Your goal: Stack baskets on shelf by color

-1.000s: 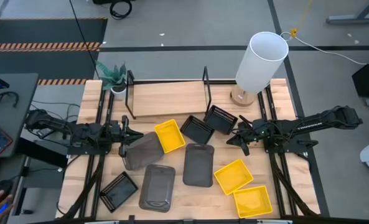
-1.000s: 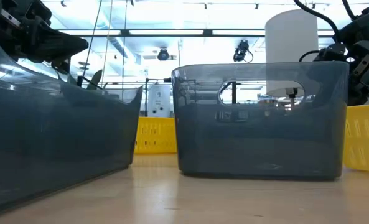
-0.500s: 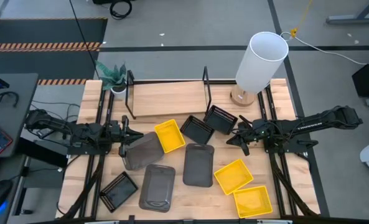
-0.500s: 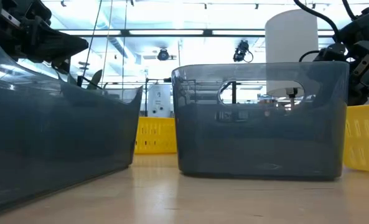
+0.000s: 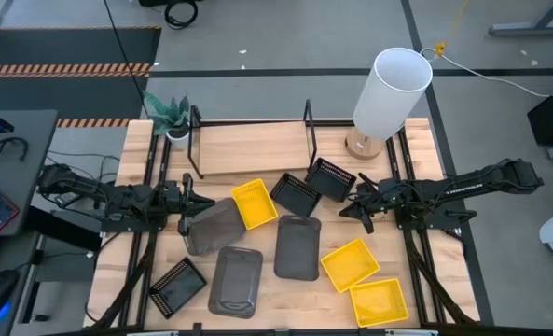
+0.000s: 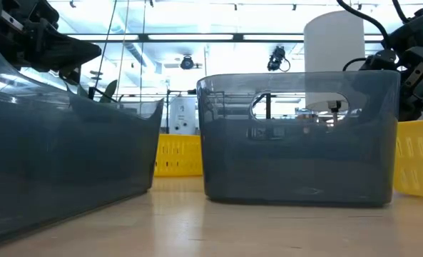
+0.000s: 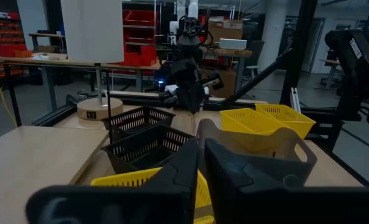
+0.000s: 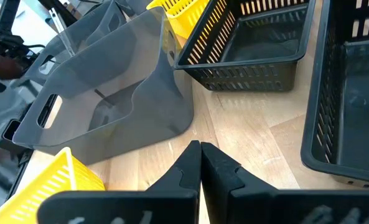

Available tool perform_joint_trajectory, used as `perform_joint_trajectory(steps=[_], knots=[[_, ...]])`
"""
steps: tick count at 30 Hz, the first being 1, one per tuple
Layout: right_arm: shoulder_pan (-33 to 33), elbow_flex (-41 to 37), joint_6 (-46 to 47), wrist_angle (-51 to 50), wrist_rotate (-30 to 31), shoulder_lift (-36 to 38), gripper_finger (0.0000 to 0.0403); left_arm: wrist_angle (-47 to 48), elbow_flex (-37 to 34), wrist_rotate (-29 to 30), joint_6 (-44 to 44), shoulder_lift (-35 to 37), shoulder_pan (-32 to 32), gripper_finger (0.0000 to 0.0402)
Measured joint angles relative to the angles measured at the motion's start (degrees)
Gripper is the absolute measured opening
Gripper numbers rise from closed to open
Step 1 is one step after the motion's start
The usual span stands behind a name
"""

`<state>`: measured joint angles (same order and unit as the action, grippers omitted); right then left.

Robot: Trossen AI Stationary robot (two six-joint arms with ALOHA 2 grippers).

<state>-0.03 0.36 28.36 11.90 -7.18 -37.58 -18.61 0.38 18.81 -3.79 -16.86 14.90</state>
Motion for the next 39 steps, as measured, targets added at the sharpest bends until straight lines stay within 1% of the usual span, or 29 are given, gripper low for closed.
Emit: perform_joint_trajectory(steps=[11, 19, 22, 25, 27, 28, 30, 31, 34, 39], knots=[[0.0, 0.0, 0.0, 0.0, 0.0, 0.0, 0.0013, 0.0, 0.0, 0.0, 0.0, 0.0, 0.0, 0.0028], [0.0, 0.0, -0.7, 0.0, 0.1, 0.0, 0.0013, 0.0, 0.0, 0.0, 0.0, 0.0, 0.0, 0.0038], [-0.1, 0.0, -3.3, 0.4, 2.3, 0.0, 0.0013, 0.0, 0.0, 0.0, 0.0, 0.0, 0.0, 0.0038], [-0.1, 0.0, -3.9, 2.4, 4.7, 0.0, 0.0013, 0.0, 0.0, 0.0, 0.0, 0.0, 0.0, 0.0034], [-0.1, 0.0, -2.1, 4.3, 4.7, 0.0, 0.0013, 0.0, 0.0, 0.0, 0.0, 0.0, 0.0, 0.003], [-0.1, 0.0, 0.2, 5.9, 4.6, 0.0, 0.0013, 0.0, 0.0, 0.0, 0.0, 0.0, 0.0, 0.0029], [-0.1, 0.0, 4.6, 10.5, 4.6, 0.0, 0.0013, 0.0, 0.0, 0.0, 0.0, 0.0, 0.0, 0.0028], [-0.1, 0.0, 5.1, 12.7, 4.3, 0.1, 0.0013, 0.0, 0.0, 0.0, 0.0, 0.0, 0.0, 0.0028], [-0.7, 0.9, 2.1, 17.2, 1.3, 0.4, 0.0013, 0.0, 0.0, 0.0, 0.0, 0.0, 0.0, 0.0033], [-2.7, 5.1, -2.7, 21.7, -9.5, 1.9, 0.0013, 0.0, 0.0, 0.0, 0.0, 0.0, 0.0, 0.0039]])
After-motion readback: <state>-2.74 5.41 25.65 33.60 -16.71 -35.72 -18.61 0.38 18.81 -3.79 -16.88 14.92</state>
